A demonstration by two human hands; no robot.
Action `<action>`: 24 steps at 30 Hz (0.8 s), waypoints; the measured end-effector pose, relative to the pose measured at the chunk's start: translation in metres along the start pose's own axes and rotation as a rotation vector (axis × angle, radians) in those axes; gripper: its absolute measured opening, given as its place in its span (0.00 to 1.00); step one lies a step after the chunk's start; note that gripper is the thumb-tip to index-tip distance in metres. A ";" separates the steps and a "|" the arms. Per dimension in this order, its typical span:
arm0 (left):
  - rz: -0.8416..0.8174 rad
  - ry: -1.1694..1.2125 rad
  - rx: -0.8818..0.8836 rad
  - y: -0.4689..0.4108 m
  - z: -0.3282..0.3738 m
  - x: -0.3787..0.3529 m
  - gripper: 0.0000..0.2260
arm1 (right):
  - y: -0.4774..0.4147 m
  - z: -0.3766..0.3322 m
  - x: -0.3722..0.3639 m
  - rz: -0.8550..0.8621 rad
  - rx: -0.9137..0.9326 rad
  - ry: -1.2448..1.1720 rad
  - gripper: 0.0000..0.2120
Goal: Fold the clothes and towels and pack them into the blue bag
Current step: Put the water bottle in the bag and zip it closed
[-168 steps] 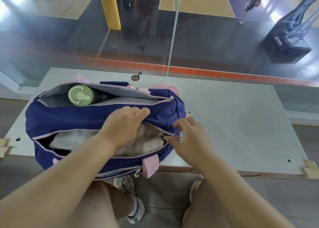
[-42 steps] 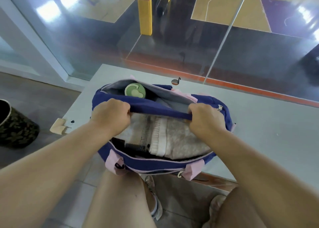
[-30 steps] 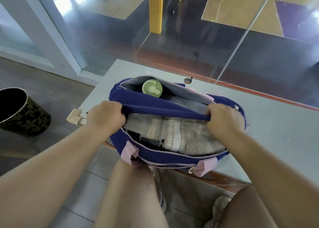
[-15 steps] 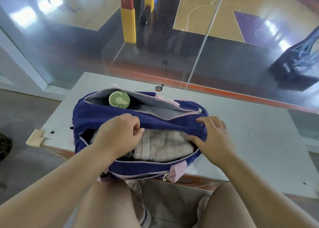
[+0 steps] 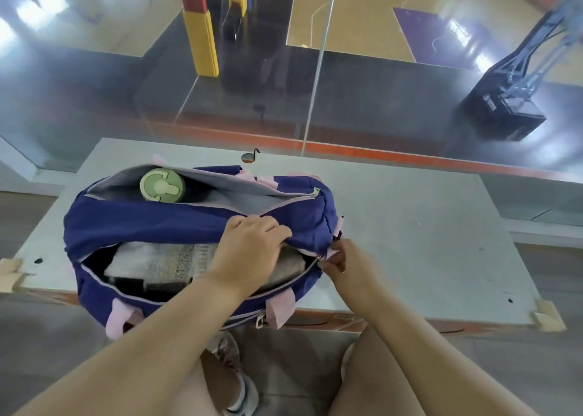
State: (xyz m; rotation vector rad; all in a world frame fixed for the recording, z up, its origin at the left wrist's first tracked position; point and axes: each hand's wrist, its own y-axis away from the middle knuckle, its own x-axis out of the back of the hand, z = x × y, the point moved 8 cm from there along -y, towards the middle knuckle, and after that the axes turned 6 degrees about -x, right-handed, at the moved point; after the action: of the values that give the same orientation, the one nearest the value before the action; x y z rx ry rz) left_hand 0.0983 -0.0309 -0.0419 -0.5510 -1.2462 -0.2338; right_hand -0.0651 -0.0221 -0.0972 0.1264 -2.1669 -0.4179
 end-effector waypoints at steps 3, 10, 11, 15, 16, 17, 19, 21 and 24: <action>-0.027 0.054 0.011 -0.002 -0.001 0.003 0.14 | -0.003 0.001 -0.005 0.016 0.039 0.081 0.08; -0.107 0.041 -0.021 0.000 0.010 0.010 0.17 | 0.007 -0.004 -0.016 -0.067 0.154 0.095 0.11; -0.119 0.048 -0.013 0.001 0.011 0.009 0.17 | 0.008 -0.005 -0.018 -0.085 0.148 0.090 0.13; -0.129 0.084 0.012 0.004 0.009 0.003 0.16 | 0.002 -0.009 -0.011 -0.018 0.131 0.096 0.07; -0.118 0.110 0.011 0.004 0.009 0.003 0.16 | 0.001 -0.008 -0.009 -0.018 0.124 0.068 0.07; -0.109 0.133 0.003 0.004 0.011 0.003 0.15 | 0.001 -0.007 -0.007 -0.028 0.120 0.034 0.09; -0.088 0.161 -0.030 0.004 0.018 0.004 0.13 | 0.003 -0.002 -0.005 -0.069 0.113 -0.040 0.10; -0.085 0.177 -0.076 0.002 0.028 0.004 0.13 | 0.006 0.004 0.000 -0.113 0.108 -0.116 0.08; -0.108 0.132 -0.121 -0.001 0.045 -0.005 0.12 | 0.010 0.010 0.013 -0.152 0.096 -0.225 0.07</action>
State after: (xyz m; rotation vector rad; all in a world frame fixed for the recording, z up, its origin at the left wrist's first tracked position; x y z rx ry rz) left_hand 0.0594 -0.0092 -0.0367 -0.5634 -1.1399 -0.4318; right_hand -0.0799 -0.0129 -0.0894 0.3127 -2.4087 -0.4311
